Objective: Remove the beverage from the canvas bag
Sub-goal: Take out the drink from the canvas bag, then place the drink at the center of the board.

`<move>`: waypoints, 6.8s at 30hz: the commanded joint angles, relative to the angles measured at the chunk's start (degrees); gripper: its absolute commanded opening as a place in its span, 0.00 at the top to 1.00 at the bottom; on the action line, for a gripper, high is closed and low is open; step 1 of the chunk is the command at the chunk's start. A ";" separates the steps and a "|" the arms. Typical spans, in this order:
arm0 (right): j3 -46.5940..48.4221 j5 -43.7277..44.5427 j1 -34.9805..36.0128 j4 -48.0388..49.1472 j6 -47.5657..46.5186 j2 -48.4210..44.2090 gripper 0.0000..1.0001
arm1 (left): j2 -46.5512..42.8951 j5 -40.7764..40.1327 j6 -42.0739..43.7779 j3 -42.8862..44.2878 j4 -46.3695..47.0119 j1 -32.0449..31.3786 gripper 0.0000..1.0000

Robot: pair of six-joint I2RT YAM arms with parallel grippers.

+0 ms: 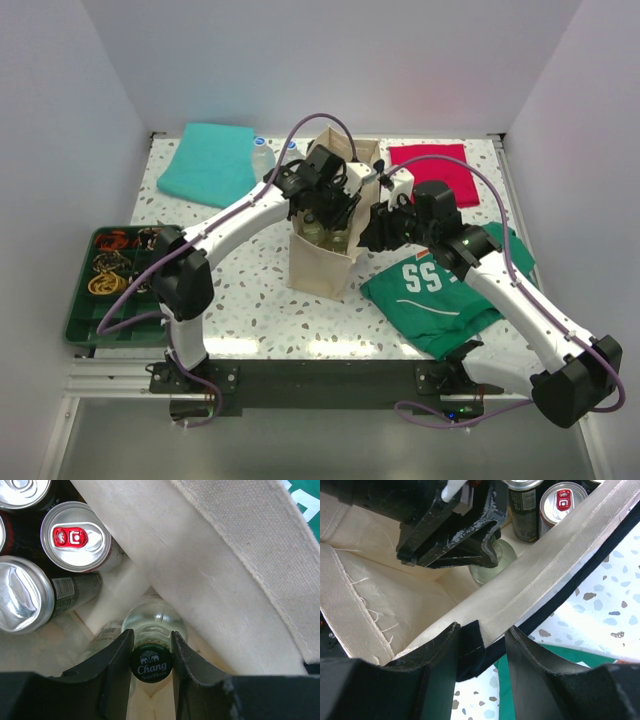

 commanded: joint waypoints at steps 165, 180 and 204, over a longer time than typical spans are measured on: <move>-0.14 1.15 0.28 2.75 1.20 -3.32 0.48 | -6.02 -20.55 -5.77 -13.52 41.06 23.33 1.00; 0.39 0.71 0.19 2.66 0.85 -2.53 0.47 | -6.01 -21.35 -7.09 -15.35 39.30 23.77 0.85; -0.31 0.62 0.28 3.02 0.76 -2.97 0.44 | -9.35 -26.98 -7.27 -18.26 36.76 23.77 0.36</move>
